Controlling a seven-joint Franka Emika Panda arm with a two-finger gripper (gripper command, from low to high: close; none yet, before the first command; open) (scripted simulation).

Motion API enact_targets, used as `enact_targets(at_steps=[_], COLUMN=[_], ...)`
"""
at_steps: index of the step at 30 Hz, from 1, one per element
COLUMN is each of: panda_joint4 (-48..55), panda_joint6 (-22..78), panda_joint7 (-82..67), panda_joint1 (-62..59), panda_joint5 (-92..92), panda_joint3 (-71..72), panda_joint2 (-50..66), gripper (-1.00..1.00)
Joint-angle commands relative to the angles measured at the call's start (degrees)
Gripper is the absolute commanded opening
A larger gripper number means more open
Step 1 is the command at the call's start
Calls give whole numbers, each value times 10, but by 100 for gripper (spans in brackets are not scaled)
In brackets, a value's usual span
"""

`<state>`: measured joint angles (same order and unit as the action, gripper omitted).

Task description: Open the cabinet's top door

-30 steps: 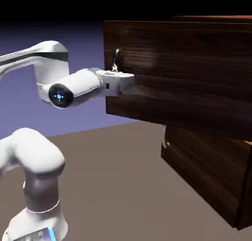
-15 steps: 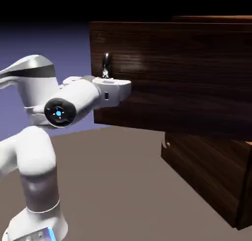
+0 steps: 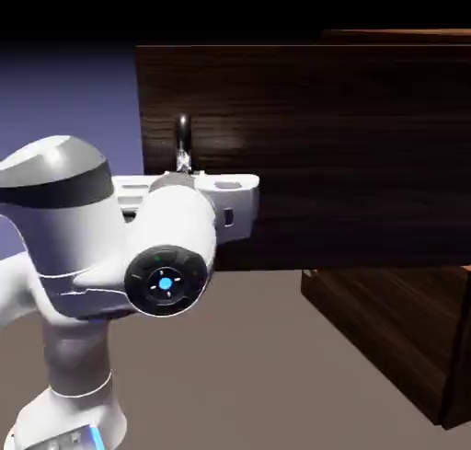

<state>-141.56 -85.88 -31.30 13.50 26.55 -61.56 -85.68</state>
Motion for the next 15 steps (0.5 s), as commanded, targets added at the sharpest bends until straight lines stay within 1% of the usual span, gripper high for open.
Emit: enact_targets(at_steps=[1,14,15], panda_joint4=[21,286,286], panda_joint6=[17,218,218], panda_joint7=[2,36,36], panda_joint1=[15,216,216], panda_joint5=[-7,-50,-50], panda_joint3=[-9,-87,-87], panda_joint2=[3,18,18], gripper=[-100,-100,100])
